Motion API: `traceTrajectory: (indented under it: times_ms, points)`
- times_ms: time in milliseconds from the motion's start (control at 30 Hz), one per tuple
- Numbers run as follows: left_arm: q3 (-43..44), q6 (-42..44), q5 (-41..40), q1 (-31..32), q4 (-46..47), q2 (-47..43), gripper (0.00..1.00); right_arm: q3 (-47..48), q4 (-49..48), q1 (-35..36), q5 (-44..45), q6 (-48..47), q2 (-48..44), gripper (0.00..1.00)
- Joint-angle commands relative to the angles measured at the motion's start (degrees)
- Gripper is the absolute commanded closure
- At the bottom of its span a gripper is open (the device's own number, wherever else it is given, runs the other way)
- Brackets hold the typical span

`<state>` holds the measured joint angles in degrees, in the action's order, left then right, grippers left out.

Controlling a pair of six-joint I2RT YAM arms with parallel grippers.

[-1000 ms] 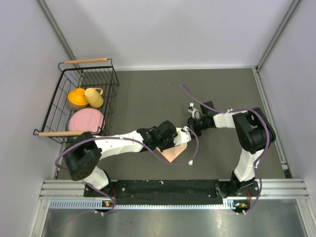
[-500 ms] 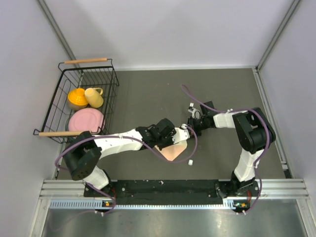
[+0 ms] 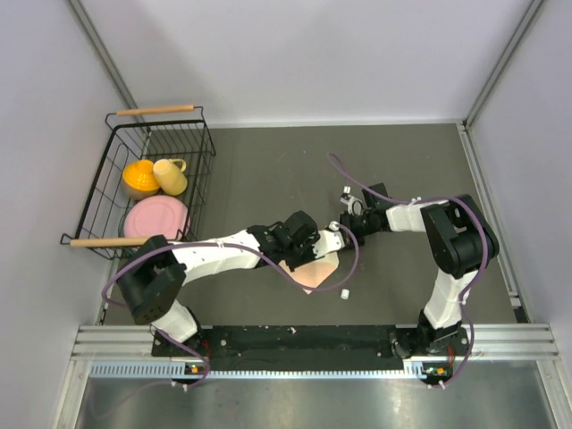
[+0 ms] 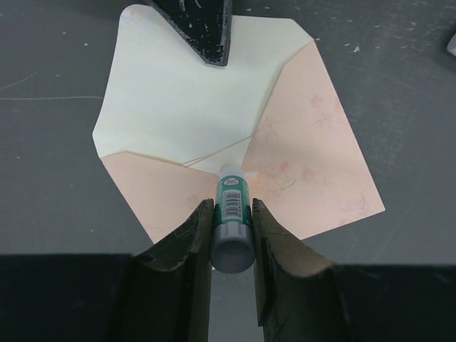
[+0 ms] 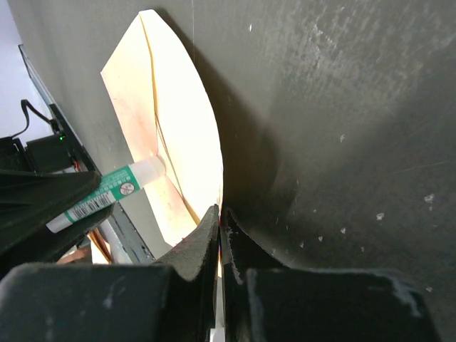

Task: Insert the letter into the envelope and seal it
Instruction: Paint the envelope at the center of the board.

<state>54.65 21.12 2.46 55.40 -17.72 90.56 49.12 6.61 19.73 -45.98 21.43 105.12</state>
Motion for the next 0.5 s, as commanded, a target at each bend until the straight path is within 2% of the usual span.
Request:
traceTrajectory:
  times_ms: [0, 233, 467]
  points:
    - [-2.53, -0.73, -0.62, -0.82, -6.89, 1.02, 1.0, 0.36, 0.16, -0.48, 0.63, -1.65, -1.41, 1.0]
    - [-1.4, -2.93, 4.74, 3.22, -7.6, -0.66, 1.0, 0.45, -0.02, -0.39, 0.62, -1.39, -1.06, 1.0]
    - [2.03, -3.2, 1.06, -0.63, -6.1, 4.44, 1.0, 0.27, 0.15, -0.39, 0.62, -1.39, -1.76, 1.0]
